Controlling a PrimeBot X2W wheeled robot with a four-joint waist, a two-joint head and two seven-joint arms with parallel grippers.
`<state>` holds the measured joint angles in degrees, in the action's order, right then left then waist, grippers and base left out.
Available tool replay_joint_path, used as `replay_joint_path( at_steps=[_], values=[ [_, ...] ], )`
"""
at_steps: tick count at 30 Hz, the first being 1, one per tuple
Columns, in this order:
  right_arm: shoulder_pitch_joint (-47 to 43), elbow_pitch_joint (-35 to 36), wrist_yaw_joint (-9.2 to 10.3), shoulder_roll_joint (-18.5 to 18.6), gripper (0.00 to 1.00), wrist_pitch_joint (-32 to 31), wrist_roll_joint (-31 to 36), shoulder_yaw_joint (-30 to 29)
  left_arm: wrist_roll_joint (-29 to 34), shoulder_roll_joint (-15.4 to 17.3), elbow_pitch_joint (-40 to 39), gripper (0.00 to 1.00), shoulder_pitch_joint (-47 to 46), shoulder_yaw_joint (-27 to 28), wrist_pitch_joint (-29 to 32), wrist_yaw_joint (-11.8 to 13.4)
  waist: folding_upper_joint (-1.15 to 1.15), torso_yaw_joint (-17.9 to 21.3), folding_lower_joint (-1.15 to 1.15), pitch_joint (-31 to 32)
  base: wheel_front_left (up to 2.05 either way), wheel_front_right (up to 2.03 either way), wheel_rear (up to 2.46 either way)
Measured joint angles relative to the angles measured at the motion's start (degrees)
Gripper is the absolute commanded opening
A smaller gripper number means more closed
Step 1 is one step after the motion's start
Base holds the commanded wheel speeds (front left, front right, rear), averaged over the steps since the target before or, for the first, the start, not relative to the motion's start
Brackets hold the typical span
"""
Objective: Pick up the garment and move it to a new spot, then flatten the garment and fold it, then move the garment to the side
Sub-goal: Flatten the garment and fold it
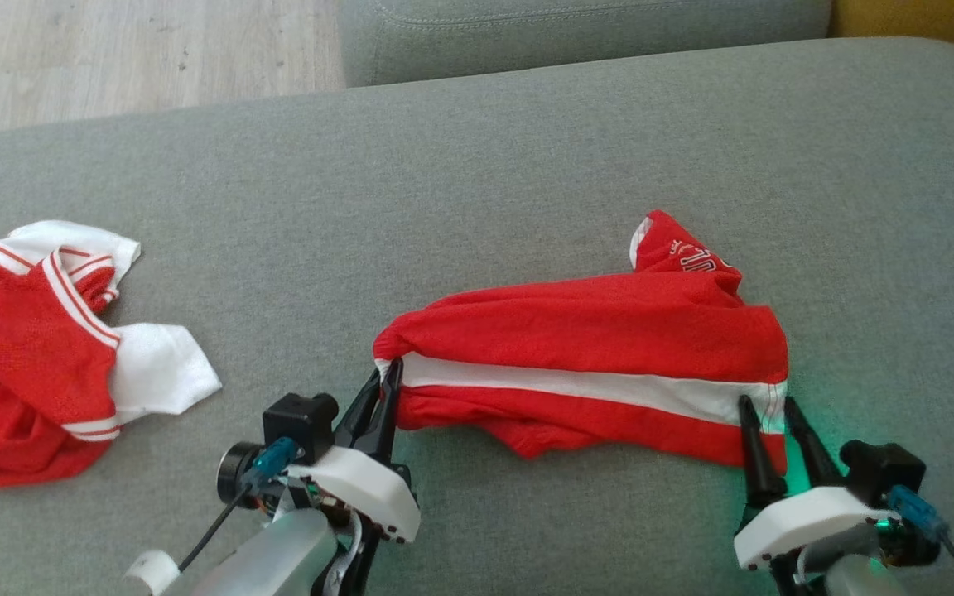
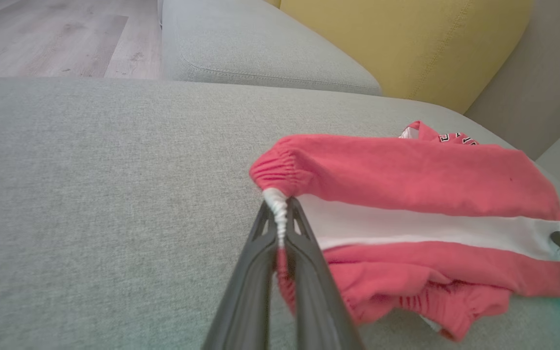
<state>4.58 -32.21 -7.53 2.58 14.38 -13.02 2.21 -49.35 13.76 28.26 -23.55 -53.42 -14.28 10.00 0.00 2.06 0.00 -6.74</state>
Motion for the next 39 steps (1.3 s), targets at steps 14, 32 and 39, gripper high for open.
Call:
replay_joint_path(
  at_steps=[14, 32, 39],
  values=[
    [-0.7, 8.2, 0.00, 0.3, 0.00, 0.0, -0.2, -1.7, 2.2, -0.1, -1.7, 0.00, 0.2, 2.2, 0.0, -1.6, 0.00, 0.5, 0.00, 1.8, 0.00, 0.00, 0.00],
    [45.9, 15.9, 0.00, 14.0, 0.00, -3.1, -4.2, -1.1, 9.9, -2.0, -1.3, 0.00, -47.4, 9.1, 2.4, -12.3, 0.00, 2.2, 0.02, -9.2, 0.00, 0.00, 0.00],
    [58.6, 10.9, 0.00, 16.8, 0.00, -0.4, -3.9, -0.9, 15.8, -7.2, 6.4, 0.00, -59.5, 14.0, -0.5, -13.4, 0.00, 1.7, 0.02, -16.3, 0.00, 0.00, 0.00]
  ],
)
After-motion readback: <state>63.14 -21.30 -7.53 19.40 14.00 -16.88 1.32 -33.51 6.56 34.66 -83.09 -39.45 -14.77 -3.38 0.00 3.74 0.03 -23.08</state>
